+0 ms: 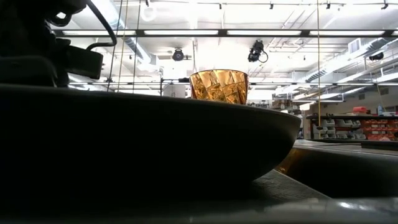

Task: Pick and place plate/cup/fork/spoon on tray
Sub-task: Adjust the brown spoon on the black tray

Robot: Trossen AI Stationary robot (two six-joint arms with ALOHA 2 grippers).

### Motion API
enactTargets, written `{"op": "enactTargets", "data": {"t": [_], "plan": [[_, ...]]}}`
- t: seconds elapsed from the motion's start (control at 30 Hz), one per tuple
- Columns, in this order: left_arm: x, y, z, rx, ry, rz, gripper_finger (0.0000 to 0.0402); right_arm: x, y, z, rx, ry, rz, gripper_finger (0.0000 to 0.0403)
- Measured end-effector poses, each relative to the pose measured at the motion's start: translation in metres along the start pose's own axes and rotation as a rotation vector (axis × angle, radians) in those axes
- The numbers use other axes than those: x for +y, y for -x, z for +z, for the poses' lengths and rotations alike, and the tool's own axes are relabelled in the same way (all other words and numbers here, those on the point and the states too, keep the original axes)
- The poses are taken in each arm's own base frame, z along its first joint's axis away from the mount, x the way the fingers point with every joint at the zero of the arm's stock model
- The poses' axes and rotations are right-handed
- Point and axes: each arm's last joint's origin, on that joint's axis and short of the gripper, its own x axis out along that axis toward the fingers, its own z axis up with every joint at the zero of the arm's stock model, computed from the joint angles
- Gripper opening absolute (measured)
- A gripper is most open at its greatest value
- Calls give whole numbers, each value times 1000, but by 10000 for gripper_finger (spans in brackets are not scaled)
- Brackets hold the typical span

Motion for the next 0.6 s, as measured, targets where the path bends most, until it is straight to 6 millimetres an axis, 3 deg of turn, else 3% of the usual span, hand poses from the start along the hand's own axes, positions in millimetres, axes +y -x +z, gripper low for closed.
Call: {"op": "enactTargets", "data": {"t": [0.6], "plan": [[0, 16, 4, 68, -1, 62, 138, 0, 0, 0, 0, -4, 0, 134]]}}
